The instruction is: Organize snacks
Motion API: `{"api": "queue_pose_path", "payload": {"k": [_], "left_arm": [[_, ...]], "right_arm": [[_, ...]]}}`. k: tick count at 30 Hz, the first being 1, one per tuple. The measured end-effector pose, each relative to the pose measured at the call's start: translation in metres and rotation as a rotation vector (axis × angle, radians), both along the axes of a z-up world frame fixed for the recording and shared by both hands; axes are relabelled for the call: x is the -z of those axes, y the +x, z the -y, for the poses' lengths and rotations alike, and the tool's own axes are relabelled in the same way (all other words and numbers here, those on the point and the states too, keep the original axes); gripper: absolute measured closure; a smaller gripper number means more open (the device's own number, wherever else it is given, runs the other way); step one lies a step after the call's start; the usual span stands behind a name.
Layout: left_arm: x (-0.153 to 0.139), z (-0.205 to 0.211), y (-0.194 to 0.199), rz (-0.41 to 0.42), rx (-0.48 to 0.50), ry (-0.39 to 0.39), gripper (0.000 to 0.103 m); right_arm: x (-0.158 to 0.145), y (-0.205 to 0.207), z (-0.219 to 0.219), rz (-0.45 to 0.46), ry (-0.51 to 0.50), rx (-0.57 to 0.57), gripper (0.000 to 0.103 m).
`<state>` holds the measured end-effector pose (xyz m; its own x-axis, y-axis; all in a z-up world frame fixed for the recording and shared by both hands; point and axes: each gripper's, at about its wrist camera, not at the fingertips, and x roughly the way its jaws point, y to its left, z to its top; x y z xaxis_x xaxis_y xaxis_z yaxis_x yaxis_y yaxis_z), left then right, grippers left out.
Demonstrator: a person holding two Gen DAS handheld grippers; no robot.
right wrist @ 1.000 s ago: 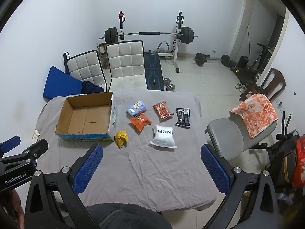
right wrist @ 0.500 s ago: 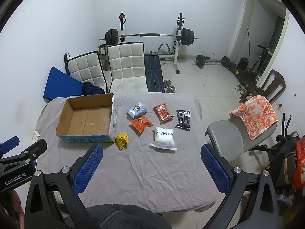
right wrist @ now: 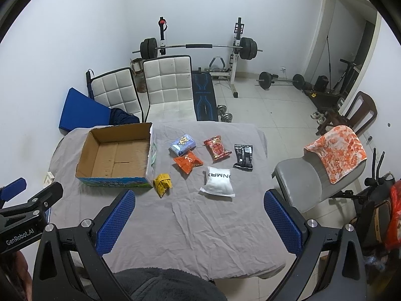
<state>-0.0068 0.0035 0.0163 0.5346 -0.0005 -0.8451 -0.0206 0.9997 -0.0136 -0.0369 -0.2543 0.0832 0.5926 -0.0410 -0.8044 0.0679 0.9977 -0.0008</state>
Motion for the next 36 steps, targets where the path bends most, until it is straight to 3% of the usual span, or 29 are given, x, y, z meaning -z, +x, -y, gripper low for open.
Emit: {"api": "queue_pose_path", "payload": {"k": [36], "left_arm": [[0.0005,-0.0064,-0.0014,0.021,-0.011,-0.016,0.000]], "right_arm": [[0.0000,0.0042,-0.0092,0.007,0.005,-0.007,0.000]]}}
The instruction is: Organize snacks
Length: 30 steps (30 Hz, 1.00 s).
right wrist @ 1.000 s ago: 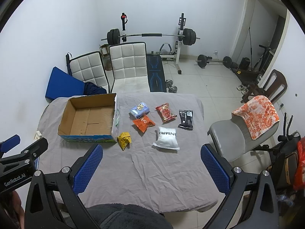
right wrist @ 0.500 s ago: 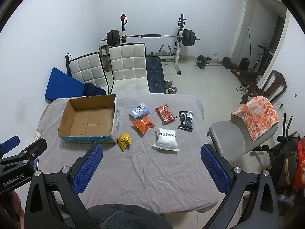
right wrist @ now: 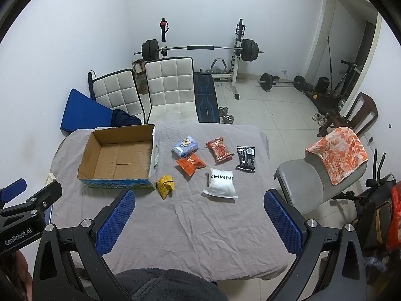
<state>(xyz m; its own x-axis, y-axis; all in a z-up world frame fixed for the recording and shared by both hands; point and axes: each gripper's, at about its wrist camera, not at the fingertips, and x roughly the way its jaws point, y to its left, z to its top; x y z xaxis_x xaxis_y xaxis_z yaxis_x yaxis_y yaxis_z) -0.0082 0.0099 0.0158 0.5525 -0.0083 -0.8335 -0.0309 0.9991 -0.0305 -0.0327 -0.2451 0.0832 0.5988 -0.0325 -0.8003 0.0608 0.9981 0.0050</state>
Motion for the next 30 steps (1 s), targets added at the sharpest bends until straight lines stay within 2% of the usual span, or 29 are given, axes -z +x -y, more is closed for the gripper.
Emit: {"api": "queue_pose_path", "payload": {"k": [11,17,21,23,30], "left_arm": [[0.003,-0.006,0.001,-0.009,0.004,0.004,0.000],[0.016,0.010,0.024,0.003,0.036,0.011,0.000],[0.043,0.031,0.062,-0.021,0.078,0.011,0.000],[0.067,0.043,0.090,-0.064,0.099,0.021,0.000],[0.157,0.084,0.181,-0.217,0.121,0.047,0.000]], "right_arm": [[0.004,0.004,0.002,-0.007,0.020,0.004,0.000],[0.034,0.036,0.032,-0.067,0.039,0.064,0.000],[0.081,0.084,0.066,-0.166,0.066,0.109,0.000],[0.108,0.111,0.079,-0.218,0.076,0.124,0.000],[0.249,0.208,0.112,-0.445,0.119,0.138,0.000]]}}
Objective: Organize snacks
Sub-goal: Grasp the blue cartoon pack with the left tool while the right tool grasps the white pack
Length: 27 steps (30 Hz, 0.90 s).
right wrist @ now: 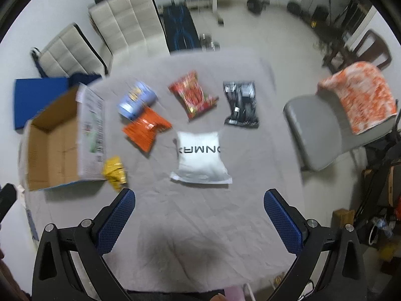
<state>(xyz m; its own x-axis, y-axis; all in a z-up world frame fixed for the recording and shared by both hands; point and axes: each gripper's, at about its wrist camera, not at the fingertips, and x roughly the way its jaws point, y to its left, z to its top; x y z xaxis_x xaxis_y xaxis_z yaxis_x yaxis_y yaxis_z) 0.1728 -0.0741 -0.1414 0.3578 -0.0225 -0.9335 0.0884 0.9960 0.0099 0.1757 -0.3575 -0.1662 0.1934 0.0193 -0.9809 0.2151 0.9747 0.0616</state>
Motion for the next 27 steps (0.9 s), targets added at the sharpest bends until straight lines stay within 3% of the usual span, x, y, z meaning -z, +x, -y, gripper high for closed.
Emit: {"api": "queue_pose_path", "payload": {"k": [6,12,15,19,27], "left_arm": [[0.081,0.030,0.063,-0.098,0.052,0.082,0.000],[0.144,0.058,0.122,-0.199,0.136,0.165,0.000],[0.164,0.069,0.149,-0.235,0.174,0.191,0.000],[0.189,0.092,0.179,-0.287,0.257,0.213,0.000],[0.258,0.117,0.234,-0.365,0.389,0.312,0.000]], "right_arm": [[0.127,0.061,0.019,-0.168,0.011,0.018,0.000],[0.213,0.081,0.025,-0.312,0.060,0.024,0.000],[0.230,0.082,0.032,-0.342,0.125,0.050,0.000],[0.229,0.087,0.041,-0.339,0.131,0.056,0.011],[0.235,0.090,0.047,-0.344,0.174,0.017,0.010]]}}
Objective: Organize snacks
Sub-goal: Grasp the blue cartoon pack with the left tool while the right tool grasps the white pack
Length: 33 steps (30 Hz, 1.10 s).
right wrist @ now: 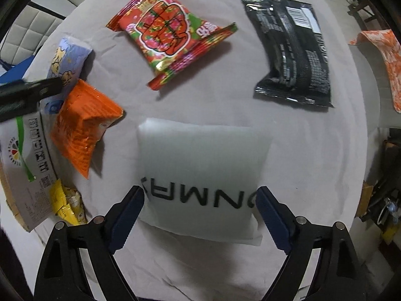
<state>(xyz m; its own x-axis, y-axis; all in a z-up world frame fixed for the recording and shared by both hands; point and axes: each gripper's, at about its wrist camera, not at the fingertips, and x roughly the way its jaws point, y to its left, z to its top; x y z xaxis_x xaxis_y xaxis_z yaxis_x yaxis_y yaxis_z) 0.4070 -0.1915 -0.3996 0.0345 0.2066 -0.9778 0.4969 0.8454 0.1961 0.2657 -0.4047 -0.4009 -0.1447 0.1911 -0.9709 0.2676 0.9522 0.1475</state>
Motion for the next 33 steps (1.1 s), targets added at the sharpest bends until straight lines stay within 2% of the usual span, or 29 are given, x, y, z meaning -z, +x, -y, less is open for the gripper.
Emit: {"api": "queue_pose_path", "payload": {"k": [2,4,5,7,9,11,12,15,20,25,28,33], "left_arm": [[0.014,-0.001,0.009,-0.028,0.007,0.000,0.005],[0.028,-0.003,0.019,-0.060,-0.003,-0.021,0.017],[0.034,-0.005,0.022,-0.083,-0.017,-0.049,0.032],[0.043,-0.011,0.024,-0.136,-0.072,-0.084,0.038],[0.045,-0.016,0.025,-0.148,-0.115,-0.116,0.044],[0.045,-0.024,0.020,-0.163,-0.179,-0.123,0.046],[0.046,-0.028,0.017,-0.177,-0.213,-0.126,0.046],[0.046,-0.040,-0.001,-0.192,-0.294,-0.076,0.046],[0.055,-0.043,-0.029,-0.189,-0.288,-0.070,0.045],[0.062,-0.050,-0.032,-0.168,-0.334,-0.101,0.046],[0.058,-0.056,-0.044,-0.158,-0.337,-0.109,0.051],[0.038,-0.058,-0.058,-0.119,-0.347,-0.127,0.054]], "right_arm": [[0.000,0.003,-0.002,-0.002,0.012,0.008,0.010],[0.002,0.013,-0.004,-0.011,0.024,0.012,0.010],[0.005,0.014,-0.004,-0.016,0.031,0.013,0.010],[0.011,0.020,-0.007,-0.035,0.014,0.007,0.010],[0.011,0.025,-0.008,-0.057,0.001,0.005,0.010],[0.017,0.026,-0.011,-0.075,-0.011,0.009,0.012],[0.019,0.025,-0.010,-0.082,-0.026,0.006,0.018],[0.020,0.020,-0.012,-0.081,-0.030,-0.012,0.022],[0.025,0.006,0.001,-0.082,-0.039,0.012,0.021],[0.041,-0.001,-0.009,-0.087,-0.077,0.006,0.020],[0.054,-0.006,-0.015,-0.090,-0.095,0.005,0.022],[0.048,-0.023,-0.020,-0.057,-0.121,-0.010,0.029]]}}
